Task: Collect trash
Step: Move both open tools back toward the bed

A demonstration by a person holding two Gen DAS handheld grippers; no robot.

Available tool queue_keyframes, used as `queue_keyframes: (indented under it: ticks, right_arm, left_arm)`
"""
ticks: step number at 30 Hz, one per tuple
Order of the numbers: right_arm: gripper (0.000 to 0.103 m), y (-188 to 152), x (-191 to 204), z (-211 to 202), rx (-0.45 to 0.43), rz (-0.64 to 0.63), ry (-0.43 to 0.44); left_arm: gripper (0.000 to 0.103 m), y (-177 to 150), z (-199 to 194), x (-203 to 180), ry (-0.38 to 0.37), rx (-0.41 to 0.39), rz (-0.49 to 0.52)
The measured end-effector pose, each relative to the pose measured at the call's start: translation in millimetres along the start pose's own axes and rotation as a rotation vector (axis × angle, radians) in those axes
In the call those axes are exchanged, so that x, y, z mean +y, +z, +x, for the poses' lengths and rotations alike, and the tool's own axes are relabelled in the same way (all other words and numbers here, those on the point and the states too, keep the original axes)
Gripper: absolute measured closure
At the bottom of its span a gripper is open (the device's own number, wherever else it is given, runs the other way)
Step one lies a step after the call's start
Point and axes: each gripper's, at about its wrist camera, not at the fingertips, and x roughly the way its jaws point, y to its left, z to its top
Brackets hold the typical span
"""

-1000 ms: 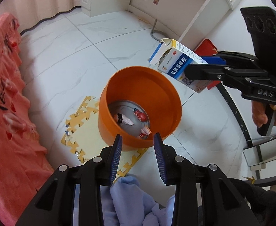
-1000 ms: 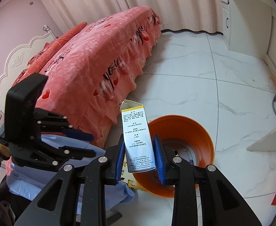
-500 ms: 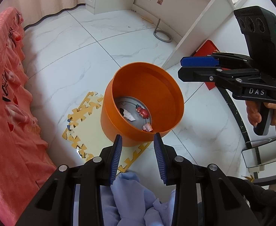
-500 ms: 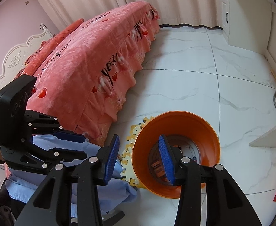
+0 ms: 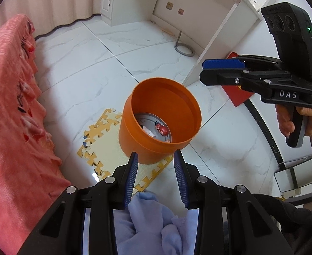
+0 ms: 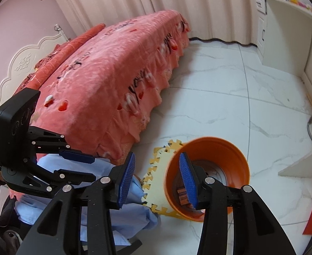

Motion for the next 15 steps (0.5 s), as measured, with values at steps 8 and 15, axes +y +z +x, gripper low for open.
queue_keyframes:
  ticks: [8, 15]
  right_arm:
    - [0.058, 9, 72, -17, -0.01, -0.116, 0.069]
    - [0.052, 15, 162, -20, -0.005, -0.249, 0.179]
  left_arm:
    - [0.053, -39, -60, 1, 0.058, -0.086, -0.043]
    - [0.041, -89, -118, 9, 0.135, -0.162, -0.117]
